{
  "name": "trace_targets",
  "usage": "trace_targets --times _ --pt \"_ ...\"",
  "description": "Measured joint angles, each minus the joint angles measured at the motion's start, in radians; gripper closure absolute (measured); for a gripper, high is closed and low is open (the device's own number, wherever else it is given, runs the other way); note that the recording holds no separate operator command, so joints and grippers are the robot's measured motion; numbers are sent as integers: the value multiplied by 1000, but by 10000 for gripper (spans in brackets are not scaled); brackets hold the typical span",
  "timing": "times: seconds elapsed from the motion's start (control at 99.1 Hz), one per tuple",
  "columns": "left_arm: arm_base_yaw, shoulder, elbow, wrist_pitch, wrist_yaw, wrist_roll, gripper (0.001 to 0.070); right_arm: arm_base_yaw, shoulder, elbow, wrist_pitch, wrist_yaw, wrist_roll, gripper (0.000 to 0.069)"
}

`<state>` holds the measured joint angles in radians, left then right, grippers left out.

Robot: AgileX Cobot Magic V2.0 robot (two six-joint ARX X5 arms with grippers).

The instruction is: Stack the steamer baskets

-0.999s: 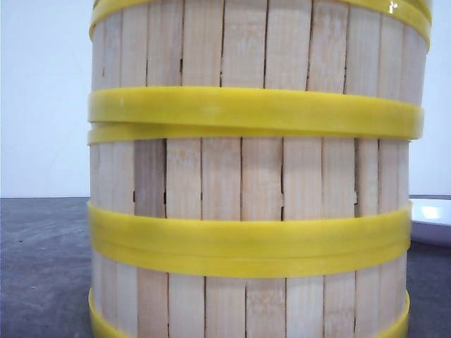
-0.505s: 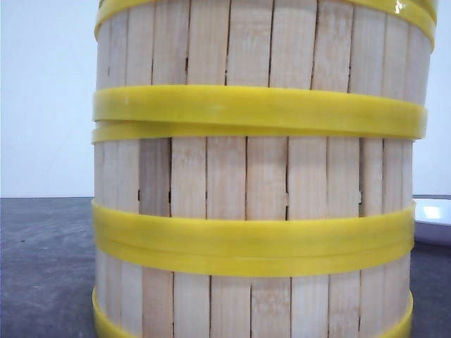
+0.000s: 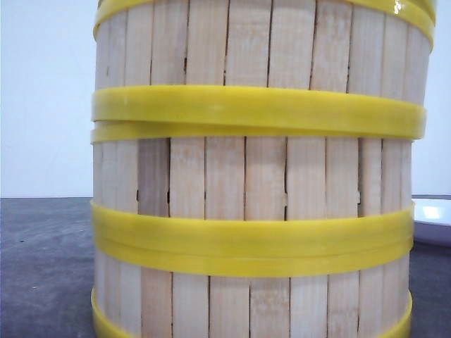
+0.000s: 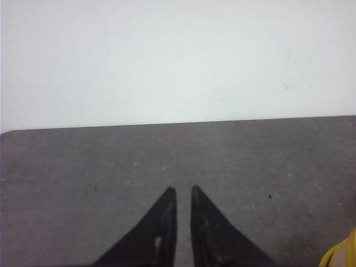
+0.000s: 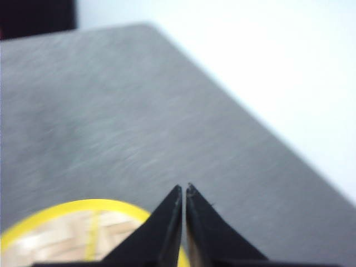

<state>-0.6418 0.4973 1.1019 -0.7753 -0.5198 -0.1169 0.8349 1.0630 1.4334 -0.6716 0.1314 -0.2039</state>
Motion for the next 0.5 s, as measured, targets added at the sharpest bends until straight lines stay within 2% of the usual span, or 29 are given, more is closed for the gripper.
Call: trace_targets --times 0.061,0.131,0.242,0.323,0.505 --pt "0 -108 -123 61 3 2 691 -40 -129 -215 149 24 -15 684" --pt "0 -195 -204 69 3 2 691 -84 -246 -404 257 43 -20 684" --pt "0 -277 -266 9 3 1 691 -163 -397 -629 309 82 -32 684" --pt "0 -311 -265 -23 3 -3 691 -206 -455 -700 284 81 -43 684" --pt "0 -344 -264 -28 3 -5 691 -219 -505 -700 282 79 -54 684"
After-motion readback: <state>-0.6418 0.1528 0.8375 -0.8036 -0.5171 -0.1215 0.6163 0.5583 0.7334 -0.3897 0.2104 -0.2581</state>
